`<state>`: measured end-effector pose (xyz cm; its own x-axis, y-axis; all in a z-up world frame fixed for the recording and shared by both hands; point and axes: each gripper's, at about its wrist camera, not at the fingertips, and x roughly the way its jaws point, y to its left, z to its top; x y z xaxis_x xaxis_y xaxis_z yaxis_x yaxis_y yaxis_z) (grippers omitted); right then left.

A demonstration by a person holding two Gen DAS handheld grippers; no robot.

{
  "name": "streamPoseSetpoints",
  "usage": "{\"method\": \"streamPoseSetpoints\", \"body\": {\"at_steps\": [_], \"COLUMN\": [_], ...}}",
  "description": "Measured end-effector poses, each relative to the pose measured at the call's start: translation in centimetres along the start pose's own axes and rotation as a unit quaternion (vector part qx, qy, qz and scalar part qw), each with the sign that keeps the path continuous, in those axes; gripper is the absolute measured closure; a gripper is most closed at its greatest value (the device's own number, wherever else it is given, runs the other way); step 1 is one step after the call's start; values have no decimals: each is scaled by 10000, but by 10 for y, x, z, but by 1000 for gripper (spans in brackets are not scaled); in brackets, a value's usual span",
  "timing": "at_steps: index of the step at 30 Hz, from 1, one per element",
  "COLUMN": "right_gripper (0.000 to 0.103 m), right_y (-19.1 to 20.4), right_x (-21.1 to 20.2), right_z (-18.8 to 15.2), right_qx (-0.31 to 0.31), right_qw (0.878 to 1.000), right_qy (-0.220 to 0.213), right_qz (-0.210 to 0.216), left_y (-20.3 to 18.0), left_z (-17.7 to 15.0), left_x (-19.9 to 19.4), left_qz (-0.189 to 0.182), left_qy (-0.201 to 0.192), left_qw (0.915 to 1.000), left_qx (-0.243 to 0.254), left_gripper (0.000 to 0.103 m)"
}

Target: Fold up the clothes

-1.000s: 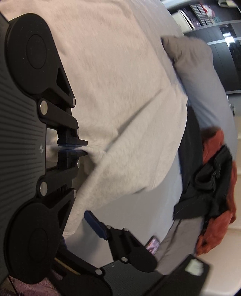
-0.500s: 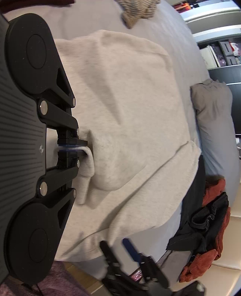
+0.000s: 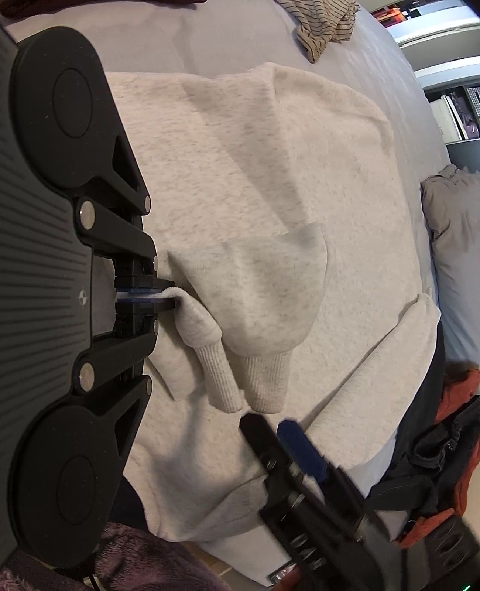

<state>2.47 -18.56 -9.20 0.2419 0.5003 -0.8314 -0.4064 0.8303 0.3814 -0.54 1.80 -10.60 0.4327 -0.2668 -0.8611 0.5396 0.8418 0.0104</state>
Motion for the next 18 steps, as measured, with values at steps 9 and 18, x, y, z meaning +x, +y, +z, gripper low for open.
{"method": "streamPoseSetpoints", "body": {"at_steps": [9,18], "right_gripper": [58,96], "right_y": [-10,16], "right_x": [42,-13], "right_z": [7,25], "right_qx": [1049,367], "right_qw": [9933,9975], "right_qy": [61,-598], "right_qz": [481,-36], "left_y": [9,39], "left_z": [-11,2], "left_x": [-2,-31], "left_qz": [-205,-663], "left_qy": [-102,-257], "left_qw": [9996,9959], "left_qx": [-156,-561], "left_gripper": [102,78]}}
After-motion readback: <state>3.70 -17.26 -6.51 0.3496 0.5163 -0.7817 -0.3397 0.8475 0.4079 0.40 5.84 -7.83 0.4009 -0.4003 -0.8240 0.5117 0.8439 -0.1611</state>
